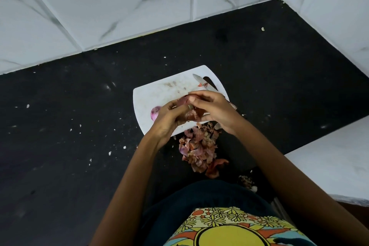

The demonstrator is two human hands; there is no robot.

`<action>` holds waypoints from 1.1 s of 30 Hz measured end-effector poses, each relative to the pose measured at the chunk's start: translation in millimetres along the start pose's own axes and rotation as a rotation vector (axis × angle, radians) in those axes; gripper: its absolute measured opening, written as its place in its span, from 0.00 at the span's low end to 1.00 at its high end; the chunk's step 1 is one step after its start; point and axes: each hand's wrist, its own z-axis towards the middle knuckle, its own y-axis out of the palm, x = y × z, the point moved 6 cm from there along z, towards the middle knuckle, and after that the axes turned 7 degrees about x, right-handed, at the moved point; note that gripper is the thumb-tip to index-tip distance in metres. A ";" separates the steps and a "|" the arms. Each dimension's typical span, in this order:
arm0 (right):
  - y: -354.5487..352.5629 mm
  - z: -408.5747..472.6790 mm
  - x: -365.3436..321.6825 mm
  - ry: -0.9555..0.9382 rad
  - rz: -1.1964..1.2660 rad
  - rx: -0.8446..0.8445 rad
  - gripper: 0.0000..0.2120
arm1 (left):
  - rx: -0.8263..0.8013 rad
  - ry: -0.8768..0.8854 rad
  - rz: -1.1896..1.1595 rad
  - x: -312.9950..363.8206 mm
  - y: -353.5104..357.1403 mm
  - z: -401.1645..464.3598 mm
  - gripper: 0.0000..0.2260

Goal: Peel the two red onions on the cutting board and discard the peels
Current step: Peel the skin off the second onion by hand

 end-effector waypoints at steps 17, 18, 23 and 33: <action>-16.7 -11.4 -18.1 -0.244 -0.382 0.110 0.19 | 0.113 -0.037 -0.045 -16.5 -0.6 -9.1 0.15; -13.6 -11.3 -22.7 -0.266 -0.447 0.051 0.21 | 0.096 -0.018 -0.009 -14.4 -0.2 -9.0 0.18; 0.0 -7.3 -39.9 -0.427 -0.646 0.048 0.15 | 0.056 0.061 0.103 -6.4 3.3 -11.5 0.11; -25.4 5.4 -6.4 -0.015 0.008 0.267 0.10 | 0.000 -0.031 -0.146 -6.6 -2.3 -12.8 0.12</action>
